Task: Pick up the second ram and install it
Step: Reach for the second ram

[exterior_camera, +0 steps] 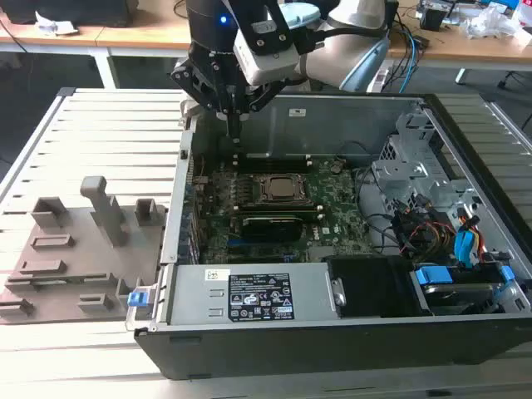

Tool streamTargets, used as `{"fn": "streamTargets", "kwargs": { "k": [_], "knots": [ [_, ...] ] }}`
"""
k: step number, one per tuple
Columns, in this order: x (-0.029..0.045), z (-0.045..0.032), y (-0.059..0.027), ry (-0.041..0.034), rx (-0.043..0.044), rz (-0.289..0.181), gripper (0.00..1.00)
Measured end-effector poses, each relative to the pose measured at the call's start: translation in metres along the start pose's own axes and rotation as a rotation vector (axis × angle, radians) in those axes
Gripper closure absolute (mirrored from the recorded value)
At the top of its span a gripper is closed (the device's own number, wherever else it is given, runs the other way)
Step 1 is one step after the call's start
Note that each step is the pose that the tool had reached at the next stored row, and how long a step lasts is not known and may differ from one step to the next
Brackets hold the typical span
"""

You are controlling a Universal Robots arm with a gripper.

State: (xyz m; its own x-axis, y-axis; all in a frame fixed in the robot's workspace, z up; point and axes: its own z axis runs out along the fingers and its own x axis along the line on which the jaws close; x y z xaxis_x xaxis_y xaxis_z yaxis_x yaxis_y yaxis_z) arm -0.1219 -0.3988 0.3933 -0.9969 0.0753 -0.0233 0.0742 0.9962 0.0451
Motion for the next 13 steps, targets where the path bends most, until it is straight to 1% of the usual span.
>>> {"fn": "streamTargets", "kwargs": {
  "k": [1, 4, 5, 6, 8, 9, 11, 12, 13],
  "knots": [
    [0.0025, -0.0001, -0.0002, 0.0, 0.0, 0.0, 0.89],
    [0.0165, -0.0004, -0.0012, 0.0, 0.0, 0.0, 0.89],
    [0.0237, -0.0006, -0.0018, -0.0001, 0.0, 0.0, 0.89],
    [0.0286, -0.0007, -0.0022, 0.0, 0.0, 0.0, 0.89],
    [0.036, -0.001, -0.0027, 0.0, 0.0001, 0.0, 0.89],
    [0.0413, -0.0011, -0.0031, 0.0, -0.0001, 0.0, 0.89],
    [0.0465, -0.0013, -0.0035, 0.0, 0.0, 0.0, 0.89],
    [0.0535, -0.0014, -0.004, 0.0, 0.0, 0.0, 0.89],
    [0.0577, -0.0015, -0.0043, 0.0, 0.0, 0.0, 0.89]
  ]
}}
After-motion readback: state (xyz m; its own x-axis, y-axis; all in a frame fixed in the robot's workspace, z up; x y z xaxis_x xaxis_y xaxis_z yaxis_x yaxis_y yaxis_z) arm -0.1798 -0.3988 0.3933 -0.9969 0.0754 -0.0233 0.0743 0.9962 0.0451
